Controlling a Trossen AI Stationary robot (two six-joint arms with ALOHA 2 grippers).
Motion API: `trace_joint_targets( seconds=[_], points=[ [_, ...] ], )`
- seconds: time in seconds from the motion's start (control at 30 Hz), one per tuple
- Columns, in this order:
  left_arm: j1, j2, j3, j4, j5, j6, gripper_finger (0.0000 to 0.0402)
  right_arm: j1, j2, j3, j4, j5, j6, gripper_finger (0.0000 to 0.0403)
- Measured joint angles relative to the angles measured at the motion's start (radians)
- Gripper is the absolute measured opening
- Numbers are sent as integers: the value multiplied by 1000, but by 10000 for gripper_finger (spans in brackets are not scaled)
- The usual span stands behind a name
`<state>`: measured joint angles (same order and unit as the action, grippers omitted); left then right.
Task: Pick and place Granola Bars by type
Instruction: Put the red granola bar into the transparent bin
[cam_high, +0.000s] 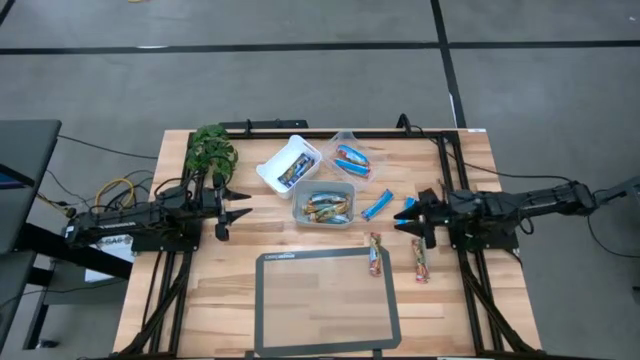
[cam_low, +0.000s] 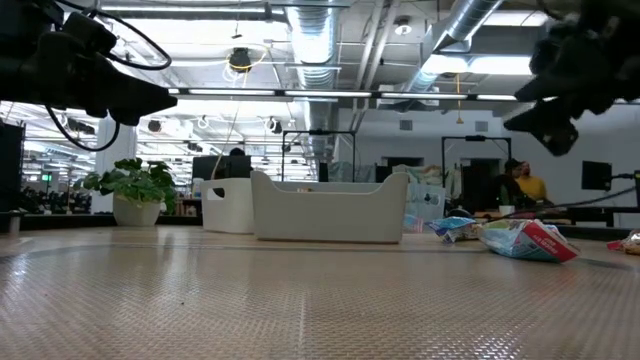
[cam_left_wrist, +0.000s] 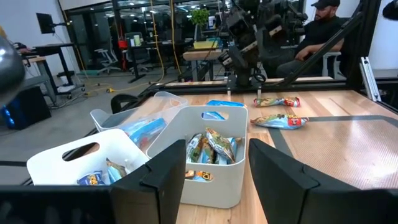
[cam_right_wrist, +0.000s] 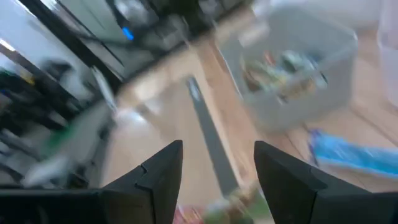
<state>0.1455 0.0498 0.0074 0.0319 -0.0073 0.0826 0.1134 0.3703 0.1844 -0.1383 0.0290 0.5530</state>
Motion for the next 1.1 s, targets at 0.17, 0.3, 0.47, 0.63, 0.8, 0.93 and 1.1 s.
trace_joint_targets(
  seconds=[0.17,0.3,0.47,0.63,0.8,0.93,1.1],
  points=[
    [0,0,0,0,0,0,169,2,240,184,-169,-1,-26,191],
    [0,0,0,0,0,1,169,-3,478,286,-201,-8,156,191],
    [0,0,0,0,0,1,169,-35,715,381,-208,-148,394,191],
    [0,0,0,0,0,0,169,-26,881,452,-222,-286,493,191],
    [0,0,0,0,0,0,169,-13,978,554,-371,-294,563,191],
    [0,0,0,0,0,0,169,-6,1041,634,-473,-282,574,186],
    [0,0,0,0,0,0,169,14,1115,680,-496,-250,584,167]
  ],
)
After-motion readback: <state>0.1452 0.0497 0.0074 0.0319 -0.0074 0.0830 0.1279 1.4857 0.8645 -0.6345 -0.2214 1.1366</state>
